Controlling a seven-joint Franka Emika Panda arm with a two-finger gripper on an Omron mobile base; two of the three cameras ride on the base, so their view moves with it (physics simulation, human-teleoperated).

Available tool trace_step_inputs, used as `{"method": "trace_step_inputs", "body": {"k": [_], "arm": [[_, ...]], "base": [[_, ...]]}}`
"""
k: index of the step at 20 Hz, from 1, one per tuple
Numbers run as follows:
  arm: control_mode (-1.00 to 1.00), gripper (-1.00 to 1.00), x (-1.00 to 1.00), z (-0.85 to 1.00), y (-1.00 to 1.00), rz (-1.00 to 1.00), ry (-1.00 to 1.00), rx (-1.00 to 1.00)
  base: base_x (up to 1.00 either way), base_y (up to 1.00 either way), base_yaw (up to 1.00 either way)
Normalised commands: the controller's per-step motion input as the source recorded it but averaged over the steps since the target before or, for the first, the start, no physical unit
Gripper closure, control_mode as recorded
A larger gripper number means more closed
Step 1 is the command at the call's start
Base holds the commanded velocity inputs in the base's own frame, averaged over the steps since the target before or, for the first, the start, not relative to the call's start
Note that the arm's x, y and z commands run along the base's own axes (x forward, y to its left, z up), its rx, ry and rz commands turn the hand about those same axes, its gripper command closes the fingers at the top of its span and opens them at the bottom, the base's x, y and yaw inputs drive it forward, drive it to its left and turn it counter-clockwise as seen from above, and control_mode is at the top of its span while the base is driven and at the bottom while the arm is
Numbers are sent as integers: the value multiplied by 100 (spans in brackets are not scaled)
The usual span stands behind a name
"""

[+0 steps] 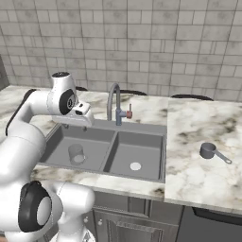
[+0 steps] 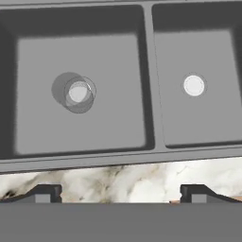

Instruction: Move any existing items from the left basin to the right basin for drying. Then move the measuring cup from the counter to the left basin of the sink for washing.

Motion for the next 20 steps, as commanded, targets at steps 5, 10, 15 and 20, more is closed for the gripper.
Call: {"method": "trace_step_inputs", "body": {"k": [5, 10, 15, 20], "arm": [[-100, -100, 0, -24, 7, -5, 0, 0], [-100, -100, 10, -17, 12, -5, 1, 0], [-100, -100, 8, -10, 3, -5, 1, 0], [-100, -100, 13, -6, 2, -4, 3, 0]], "base": [[0, 0, 0], [0, 0, 0], [0, 0, 0], [0, 0, 0]]}}
